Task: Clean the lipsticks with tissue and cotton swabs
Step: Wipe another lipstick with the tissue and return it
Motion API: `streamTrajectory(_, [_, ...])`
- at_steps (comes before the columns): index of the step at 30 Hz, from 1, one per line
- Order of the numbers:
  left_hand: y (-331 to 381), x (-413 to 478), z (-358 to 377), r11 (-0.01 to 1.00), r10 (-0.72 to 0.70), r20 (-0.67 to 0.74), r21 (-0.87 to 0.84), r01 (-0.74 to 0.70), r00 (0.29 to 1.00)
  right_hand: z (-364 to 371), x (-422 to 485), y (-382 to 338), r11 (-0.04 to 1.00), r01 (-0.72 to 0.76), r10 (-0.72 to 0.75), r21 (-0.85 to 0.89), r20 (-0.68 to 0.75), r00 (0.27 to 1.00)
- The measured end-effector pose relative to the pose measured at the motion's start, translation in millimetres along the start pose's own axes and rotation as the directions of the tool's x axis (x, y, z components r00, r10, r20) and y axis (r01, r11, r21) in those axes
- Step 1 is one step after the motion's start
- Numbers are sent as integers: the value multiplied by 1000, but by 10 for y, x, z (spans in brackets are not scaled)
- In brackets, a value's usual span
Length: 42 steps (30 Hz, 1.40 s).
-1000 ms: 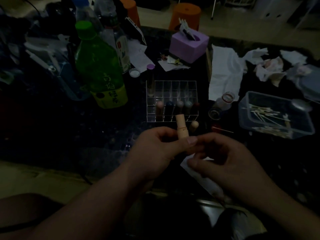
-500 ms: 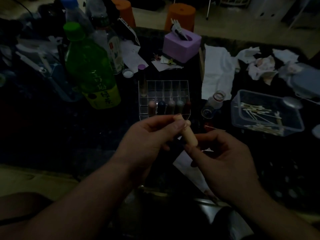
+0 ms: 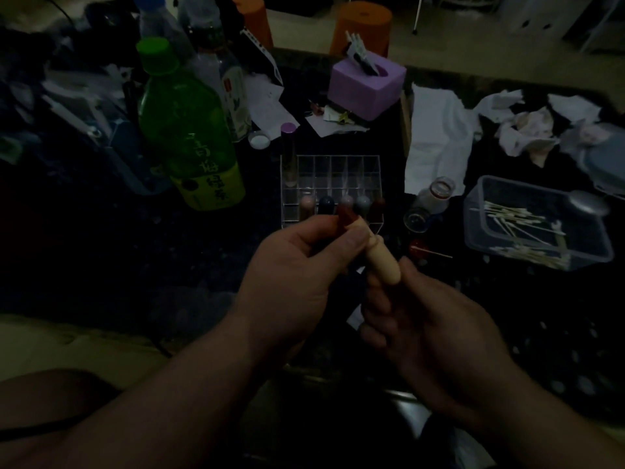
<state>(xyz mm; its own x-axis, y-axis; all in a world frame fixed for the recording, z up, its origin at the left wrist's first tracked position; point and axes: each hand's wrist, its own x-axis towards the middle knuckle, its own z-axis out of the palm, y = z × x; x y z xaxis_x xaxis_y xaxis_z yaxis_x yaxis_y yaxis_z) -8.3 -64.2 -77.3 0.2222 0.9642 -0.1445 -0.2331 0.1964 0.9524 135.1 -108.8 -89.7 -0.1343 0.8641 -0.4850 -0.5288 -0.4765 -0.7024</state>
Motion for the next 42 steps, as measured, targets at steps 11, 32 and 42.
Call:
streamTrajectory(11, [12,-27,3,998,51,-7,35,-51,999,-65,30,2,988,-47,21,146,176,984])
streamTrajectory(32, [-111,41,-138,964,-255,-48,59,258,966,-263,3,-156,669,67,-179,-740,-72,981])
streamTrajectory(42, [-157,56,-200,914,-266,-41,307,266,963,-714,348,-151,-117,-126,-310,-985,-85,947])
